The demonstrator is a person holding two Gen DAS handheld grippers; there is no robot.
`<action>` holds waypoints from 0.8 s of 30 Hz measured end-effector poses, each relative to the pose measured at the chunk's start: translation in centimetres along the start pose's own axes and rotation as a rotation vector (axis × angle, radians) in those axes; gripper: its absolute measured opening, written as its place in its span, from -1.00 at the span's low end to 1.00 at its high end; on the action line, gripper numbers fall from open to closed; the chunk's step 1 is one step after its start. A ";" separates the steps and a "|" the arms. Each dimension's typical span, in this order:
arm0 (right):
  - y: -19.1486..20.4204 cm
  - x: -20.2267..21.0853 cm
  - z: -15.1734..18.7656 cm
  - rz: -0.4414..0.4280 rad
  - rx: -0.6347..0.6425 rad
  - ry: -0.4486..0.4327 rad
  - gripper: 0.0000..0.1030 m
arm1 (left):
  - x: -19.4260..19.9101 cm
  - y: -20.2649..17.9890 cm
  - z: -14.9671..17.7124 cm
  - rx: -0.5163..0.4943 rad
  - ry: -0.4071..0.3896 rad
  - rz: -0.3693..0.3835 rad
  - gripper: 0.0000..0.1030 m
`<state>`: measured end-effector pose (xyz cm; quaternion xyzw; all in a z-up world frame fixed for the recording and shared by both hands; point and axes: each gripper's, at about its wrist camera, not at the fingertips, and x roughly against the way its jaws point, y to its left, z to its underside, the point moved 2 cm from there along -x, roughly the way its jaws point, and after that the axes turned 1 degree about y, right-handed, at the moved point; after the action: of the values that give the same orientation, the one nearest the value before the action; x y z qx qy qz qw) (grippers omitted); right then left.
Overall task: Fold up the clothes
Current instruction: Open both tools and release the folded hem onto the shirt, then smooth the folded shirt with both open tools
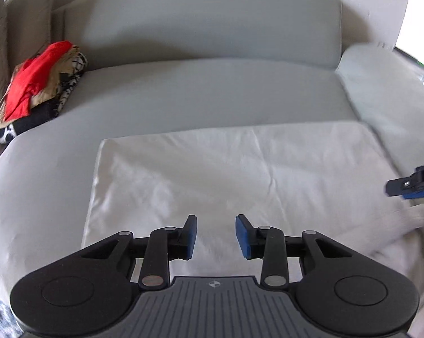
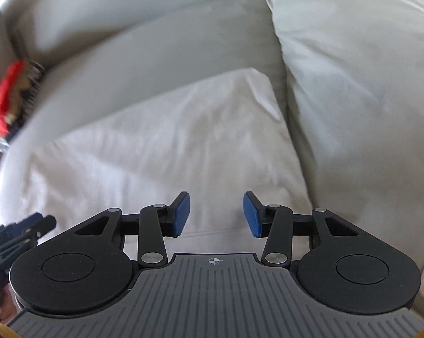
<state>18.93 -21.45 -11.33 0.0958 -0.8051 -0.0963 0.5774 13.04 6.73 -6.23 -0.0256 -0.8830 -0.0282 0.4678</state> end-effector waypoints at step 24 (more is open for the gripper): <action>1.9 3.6 7.5 -0.066 0.070 -0.067 0.08 | 6.8 0.3 7.2 -0.003 -0.001 0.115 -0.25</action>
<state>10.54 -20.23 -9.87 0.1389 -0.8233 -0.0902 0.5429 3.29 7.71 -4.62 -0.0768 -0.8802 -0.0024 0.4684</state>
